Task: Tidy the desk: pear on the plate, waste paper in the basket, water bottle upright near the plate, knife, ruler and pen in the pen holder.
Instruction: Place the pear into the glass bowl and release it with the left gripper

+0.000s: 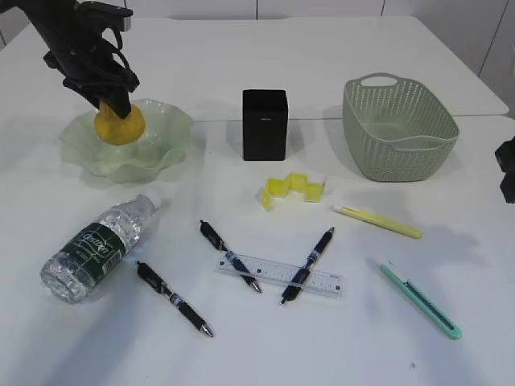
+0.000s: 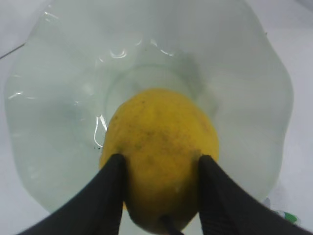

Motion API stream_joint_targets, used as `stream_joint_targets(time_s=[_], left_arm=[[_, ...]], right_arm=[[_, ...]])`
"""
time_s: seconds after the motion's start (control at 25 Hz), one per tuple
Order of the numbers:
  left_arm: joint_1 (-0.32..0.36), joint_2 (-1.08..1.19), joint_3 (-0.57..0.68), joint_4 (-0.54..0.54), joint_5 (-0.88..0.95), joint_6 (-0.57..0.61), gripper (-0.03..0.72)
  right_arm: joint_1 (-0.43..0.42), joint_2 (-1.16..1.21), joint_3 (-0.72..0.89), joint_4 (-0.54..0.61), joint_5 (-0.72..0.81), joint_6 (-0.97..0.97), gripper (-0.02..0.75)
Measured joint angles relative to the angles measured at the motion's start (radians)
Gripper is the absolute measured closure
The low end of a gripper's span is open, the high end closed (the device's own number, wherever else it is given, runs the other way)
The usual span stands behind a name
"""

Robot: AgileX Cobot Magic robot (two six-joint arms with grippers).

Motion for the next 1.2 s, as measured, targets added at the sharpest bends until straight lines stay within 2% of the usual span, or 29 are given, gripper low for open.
stream_joint_targets(time_s=[1.2], left_arm=[[0.018,0.077,0.0,-0.004,-0.04,0.0,0.387]], right_arm=[[0.0,0.0,0.0,0.0,0.0,0.0,0.288]])
